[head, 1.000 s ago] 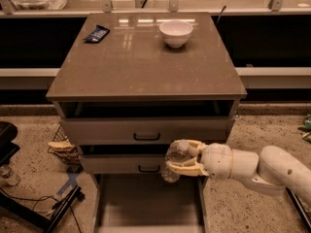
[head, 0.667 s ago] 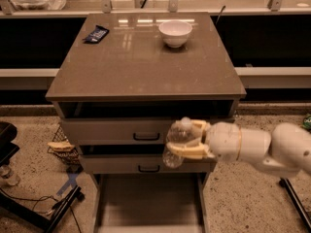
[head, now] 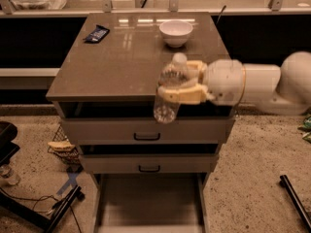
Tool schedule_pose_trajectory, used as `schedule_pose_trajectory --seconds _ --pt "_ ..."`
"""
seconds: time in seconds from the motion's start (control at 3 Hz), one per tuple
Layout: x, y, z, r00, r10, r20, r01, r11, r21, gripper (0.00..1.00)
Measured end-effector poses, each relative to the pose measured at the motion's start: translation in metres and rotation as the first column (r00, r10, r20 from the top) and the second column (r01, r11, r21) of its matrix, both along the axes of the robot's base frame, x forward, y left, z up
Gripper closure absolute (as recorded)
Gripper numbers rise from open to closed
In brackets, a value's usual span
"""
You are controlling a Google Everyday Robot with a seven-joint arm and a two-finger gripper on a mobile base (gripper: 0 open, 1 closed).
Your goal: Pick water bottle from bottom drawer and place on counter
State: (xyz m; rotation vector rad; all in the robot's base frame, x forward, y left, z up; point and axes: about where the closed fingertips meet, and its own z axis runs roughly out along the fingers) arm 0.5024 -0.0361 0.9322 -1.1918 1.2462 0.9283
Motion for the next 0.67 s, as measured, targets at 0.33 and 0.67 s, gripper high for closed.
schedule_pose_trajectory --seconds 0.33,0.67 --pt "0.033 0.027 0.053 0.9974 0.059 0.042 -0.06 0.998 0.024 1.0" --pt "0.069 0.061 0.082 0.9903 0.115 0.078 -0.119 0.991 0.057 1.0"
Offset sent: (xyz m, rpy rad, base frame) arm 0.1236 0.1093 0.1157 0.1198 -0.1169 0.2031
